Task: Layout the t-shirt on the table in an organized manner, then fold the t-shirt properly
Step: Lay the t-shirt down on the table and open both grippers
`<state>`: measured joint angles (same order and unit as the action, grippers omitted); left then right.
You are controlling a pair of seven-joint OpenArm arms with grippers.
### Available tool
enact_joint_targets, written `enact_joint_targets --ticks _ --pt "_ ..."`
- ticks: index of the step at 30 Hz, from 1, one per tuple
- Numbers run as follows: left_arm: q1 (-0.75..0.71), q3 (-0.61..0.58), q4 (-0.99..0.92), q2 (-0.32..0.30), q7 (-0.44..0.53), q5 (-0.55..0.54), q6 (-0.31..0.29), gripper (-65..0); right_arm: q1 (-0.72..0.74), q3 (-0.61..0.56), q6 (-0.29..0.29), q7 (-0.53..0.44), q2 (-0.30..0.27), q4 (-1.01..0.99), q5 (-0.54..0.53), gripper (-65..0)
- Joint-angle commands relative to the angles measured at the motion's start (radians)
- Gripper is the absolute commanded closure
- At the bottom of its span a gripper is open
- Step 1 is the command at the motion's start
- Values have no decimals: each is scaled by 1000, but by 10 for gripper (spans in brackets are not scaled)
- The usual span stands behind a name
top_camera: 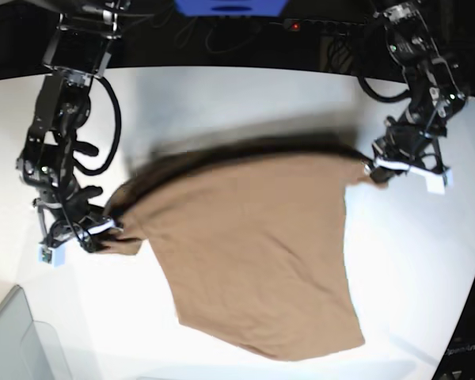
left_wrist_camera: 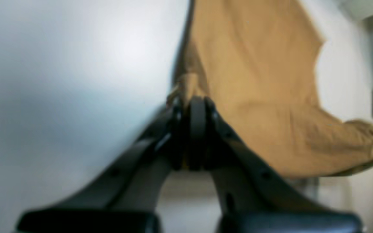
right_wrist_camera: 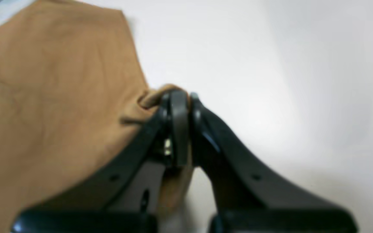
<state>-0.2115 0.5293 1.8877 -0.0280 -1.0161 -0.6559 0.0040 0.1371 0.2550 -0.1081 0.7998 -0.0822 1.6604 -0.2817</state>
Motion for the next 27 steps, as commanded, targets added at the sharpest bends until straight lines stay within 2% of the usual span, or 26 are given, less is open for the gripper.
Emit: enact_joint_targets --ticks 1,5,8,12,14,17,21,24,27 --pt "-16 1 20 3 26 -58 -8 -3 39 0 -3 -41 -23 10 -11 0" --pt "-122 -44 20 15 26 -204 -8 -3 106 2 -2 -33 -83 -59 -9 0" --pt "-170 -108 23 -14 26 -284 -8 -4 169 0 -2 -33 -132 -139 -9 0" --pt "-188 -128 28 -74 21 -364 -8 -23 209 0 -2 -33 -178 -223 -9 -10" --pt "-188 -123 28 -89 -11 -404 -5 -88 215 0 -2 -33 -190 -254 -9 -60" --pt "-179 -107 29 -92 -77 -453 -8 -248 210 4 -2 -35 -193 -269 -9 -187" --pt "-138 -59 65 -111 -102 -531 -9 -432 186 109 -5 -35 -192 -230 -12 -351" --pt "-87 -22 68 -145 -96 -552 -9 -492 135 154 -6 -33 -181 -131 -14 -390" --pt "5 5 31 -183 -91 -542 -9 -500 46 157 -8 -33 -155 2 -14 -388"
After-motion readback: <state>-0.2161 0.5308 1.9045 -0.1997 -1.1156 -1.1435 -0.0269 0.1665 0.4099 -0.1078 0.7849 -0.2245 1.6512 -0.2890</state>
